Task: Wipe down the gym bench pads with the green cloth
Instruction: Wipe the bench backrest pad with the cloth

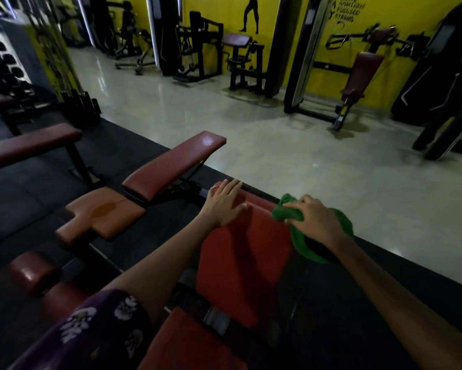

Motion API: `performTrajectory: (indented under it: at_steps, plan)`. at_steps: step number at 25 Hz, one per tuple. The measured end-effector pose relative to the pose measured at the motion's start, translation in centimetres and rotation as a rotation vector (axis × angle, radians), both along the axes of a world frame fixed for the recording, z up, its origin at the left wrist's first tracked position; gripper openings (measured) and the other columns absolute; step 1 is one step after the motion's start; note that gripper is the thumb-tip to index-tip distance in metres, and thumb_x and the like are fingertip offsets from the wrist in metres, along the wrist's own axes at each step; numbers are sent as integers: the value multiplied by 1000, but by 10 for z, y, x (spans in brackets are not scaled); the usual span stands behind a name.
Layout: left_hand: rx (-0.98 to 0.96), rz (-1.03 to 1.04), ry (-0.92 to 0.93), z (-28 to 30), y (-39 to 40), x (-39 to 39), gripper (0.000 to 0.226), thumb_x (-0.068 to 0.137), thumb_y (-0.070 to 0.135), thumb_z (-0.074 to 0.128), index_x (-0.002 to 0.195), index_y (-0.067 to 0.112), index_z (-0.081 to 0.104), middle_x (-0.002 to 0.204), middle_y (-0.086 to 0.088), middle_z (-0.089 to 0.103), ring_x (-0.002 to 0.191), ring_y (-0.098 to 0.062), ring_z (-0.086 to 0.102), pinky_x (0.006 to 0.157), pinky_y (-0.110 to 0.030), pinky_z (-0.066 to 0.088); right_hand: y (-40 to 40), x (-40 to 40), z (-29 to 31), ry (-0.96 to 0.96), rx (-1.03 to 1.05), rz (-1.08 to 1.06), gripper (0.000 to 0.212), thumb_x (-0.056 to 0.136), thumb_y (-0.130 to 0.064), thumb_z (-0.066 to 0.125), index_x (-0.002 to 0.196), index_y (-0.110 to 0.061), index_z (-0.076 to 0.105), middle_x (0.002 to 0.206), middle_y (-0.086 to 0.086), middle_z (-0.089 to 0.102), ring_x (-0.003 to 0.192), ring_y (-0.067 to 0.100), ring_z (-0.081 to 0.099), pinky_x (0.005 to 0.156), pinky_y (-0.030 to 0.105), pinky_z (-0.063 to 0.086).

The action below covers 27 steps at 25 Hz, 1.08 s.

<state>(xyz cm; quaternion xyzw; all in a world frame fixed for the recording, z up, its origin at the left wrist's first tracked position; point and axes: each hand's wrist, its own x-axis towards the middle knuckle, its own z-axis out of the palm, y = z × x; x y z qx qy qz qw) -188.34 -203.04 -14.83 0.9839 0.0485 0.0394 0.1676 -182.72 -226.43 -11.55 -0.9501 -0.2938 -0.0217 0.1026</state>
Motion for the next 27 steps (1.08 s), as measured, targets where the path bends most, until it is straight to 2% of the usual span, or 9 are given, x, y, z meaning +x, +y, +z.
performTrajectory:
  at_steps: [2, 4, 8, 10, 14, 17, 19, 23, 27]
  plan:
    - [-34, 35, 78, -21, -2, 5, 61, 99, 45, 35, 151, 25, 10, 159, 8, 2, 146, -17, -5, 114, -55, 4, 17, 4, -24, -22, -92, 39, 48, 88, -40, 60, 134, -34, 50, 120, 5, 45, 107, 24, 48, 83, 36, 47]
    - [-50, 59, 42, -38, -1, 4, 57, 99, 42, 34, 150, 29, 11, 158, 13, 3, 146, -14, -6, 113, -60, 6, 41, 7, -34, -103, -47, 23, 43, 90, -40, 55, 133, -33, 50, 126, 6, 45, 109, 27, 48, 81, 37, 47]
    - [-70, 87, -28, -42, -2, 6, 54, 100, 37, 36, 149, 29, 16, 157, 13, 9, 146, -12, -4, 113, -58, 11, 71, 18, -26, -94, -71, 59, 41, 92, -41, 53, 132, -32, 51, 127, 6, 45, 111, 28, 47, 83, 39, 47]
    - [-67, 91, -13, -42, -3, 7, 56, 99, 36, 39, 150, 28, 15, 158, 12, 8, 146, -13, -4, 112, -58, 15, 54, 13, -28, -93, -101, 53, 44, 92, -39, 53, 135, -33, 47, 130, 5, 44, 111, 26, 47, 81, 38, 48]
    - [-36, 40, 72, -37, 4, 10, 62, 97, 35, 42, 150, 29, 11, 158, 11, 3, 146, -15, -7, 110, -61, 19, 4, -3, -37, -144, -115, -89, 46, 92, -36, 54, 137, -31, 46, 126, 5, 46, 101, 23, 50, 72, 29, 46]
    - [-64, 22, 132, -31, 6, 11, 67, 95, 34, 47, 150, 28, 10, 158, 11, 0, 146, -15, -8, 109, -61, 23, 31, 3, -31, -101, -67, -114, 39, 92, -32, 55, 130, -27, 53, 123, 7, 47, 100, 25, 51, 77, 36, 50]
    - [-41, 15, 148, -29, 7, 12, 68, 95, 33, 48, 150, 28, 10, 158, 11, 1, 146, -16, -6, 107, -61, 26, 56, 2, -26, -80, -30, -96, 36, 92, -32, 53, 128, -25, 55, 123, 8, 47, 102, 28, 51, 77, 38, 47]
    - [23, -27, 150, -20, 12, 13, 63, 96, 30, 45, 150, 26, 14, 158, 8, 6, 146, -20, 1, 106, -58, 29, 39, -12, -31, -104, -65, -114, 41, 92, -29, 55, 133, -27, 51, 127, 10, 45, 103, 31, 49, 75, 39, 45]
    - [141, -76, 85, -17, 18, 16, 54, 97, 28, 41, 148, 27, 23, 155, 3, 21, 141, -25, 14, 105, -51, 30, 34, -13, -39, -168, -43, -178, 41, 90, -24, 58, 130, -23, 55, 125, 13, 47, 100, 33, 51, 71, 37, 45]
